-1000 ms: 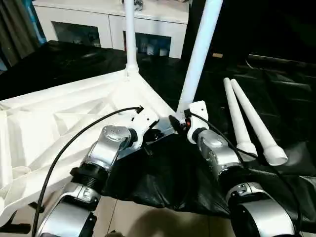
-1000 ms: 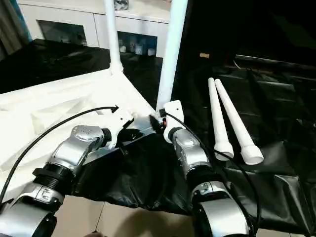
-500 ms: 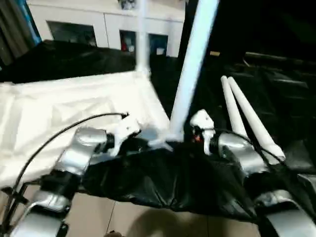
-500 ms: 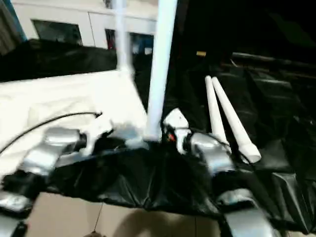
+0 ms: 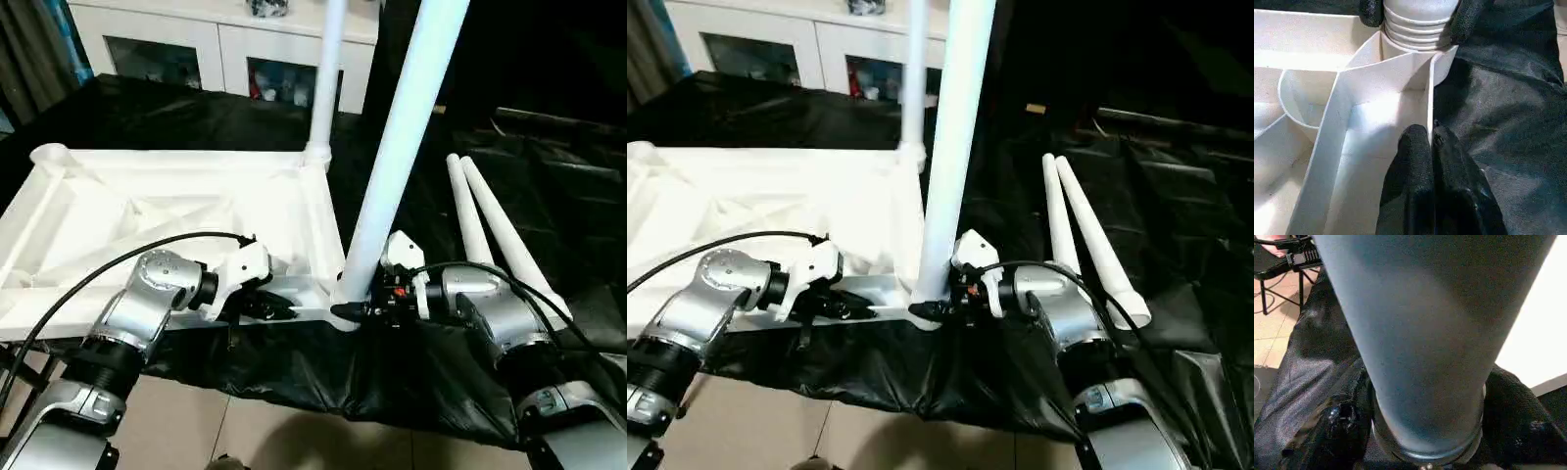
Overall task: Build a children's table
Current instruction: Rotate leg to tighten
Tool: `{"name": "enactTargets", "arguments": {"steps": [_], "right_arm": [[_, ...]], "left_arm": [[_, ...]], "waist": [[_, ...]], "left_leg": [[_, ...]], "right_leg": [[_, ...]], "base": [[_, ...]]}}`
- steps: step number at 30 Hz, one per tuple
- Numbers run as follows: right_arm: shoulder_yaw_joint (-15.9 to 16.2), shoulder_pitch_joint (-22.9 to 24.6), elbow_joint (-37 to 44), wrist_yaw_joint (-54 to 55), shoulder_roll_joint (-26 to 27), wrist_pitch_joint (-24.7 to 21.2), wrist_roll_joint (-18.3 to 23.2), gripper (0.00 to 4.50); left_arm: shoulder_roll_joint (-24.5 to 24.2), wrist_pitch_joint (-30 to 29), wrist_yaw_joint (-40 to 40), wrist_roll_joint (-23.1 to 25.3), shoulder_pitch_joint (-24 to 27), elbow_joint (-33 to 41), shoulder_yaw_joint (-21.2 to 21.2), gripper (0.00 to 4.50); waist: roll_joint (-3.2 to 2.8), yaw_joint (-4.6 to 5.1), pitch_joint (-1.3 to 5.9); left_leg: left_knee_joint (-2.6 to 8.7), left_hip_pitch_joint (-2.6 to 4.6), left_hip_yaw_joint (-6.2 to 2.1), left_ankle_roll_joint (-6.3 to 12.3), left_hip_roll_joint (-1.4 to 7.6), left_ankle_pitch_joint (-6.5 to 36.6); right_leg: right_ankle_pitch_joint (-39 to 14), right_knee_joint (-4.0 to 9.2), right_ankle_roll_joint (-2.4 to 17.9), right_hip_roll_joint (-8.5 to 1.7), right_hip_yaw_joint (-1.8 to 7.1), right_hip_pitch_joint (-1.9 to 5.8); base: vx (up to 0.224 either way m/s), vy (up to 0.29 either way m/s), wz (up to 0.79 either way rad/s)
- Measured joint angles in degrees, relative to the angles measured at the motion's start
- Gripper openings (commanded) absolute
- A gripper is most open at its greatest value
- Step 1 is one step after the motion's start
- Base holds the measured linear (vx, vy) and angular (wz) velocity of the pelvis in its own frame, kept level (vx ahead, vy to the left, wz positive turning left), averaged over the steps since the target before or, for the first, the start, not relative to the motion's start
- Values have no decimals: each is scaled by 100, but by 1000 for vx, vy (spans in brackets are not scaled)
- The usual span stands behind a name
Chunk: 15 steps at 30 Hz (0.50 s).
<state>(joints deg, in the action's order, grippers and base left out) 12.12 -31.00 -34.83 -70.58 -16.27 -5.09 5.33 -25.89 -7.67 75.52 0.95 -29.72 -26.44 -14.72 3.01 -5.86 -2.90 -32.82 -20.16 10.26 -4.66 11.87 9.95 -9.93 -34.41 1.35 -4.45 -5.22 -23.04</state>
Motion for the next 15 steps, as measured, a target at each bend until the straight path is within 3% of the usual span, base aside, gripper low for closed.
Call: {"name": "enactTargets", "arguments": {"steps": [5,10,15], "right_arm": [[-129,124,77,179,85,-97,16,272],[-598,-119,-636,2135,685,83,-143,270],[-1041,-486,-1293,3936,1198,67,-126,270]], "left_arm": [[38,-20,-76,5,-2,-46,13,0],[509,-329,-1184,303,-288,-425,136,0],[1165,-809,-2300,527,-489,-616,184,0]], "waist": [[9,-12,7],[41,74,18],[31,88,16]], "left_leg": [[4,10,0,0,0,0],[-9,19,-5,-3,-2,-2],[-16,21,-8,-2,-4,-2]], "right_leg": [[-2,0,1,0,0,7],[-10,2,-15,-2,0,16],[-10,14,-15,-4,-2,21]], "base": [[0,0,0],[0,0,0],[0,0,0]]}}
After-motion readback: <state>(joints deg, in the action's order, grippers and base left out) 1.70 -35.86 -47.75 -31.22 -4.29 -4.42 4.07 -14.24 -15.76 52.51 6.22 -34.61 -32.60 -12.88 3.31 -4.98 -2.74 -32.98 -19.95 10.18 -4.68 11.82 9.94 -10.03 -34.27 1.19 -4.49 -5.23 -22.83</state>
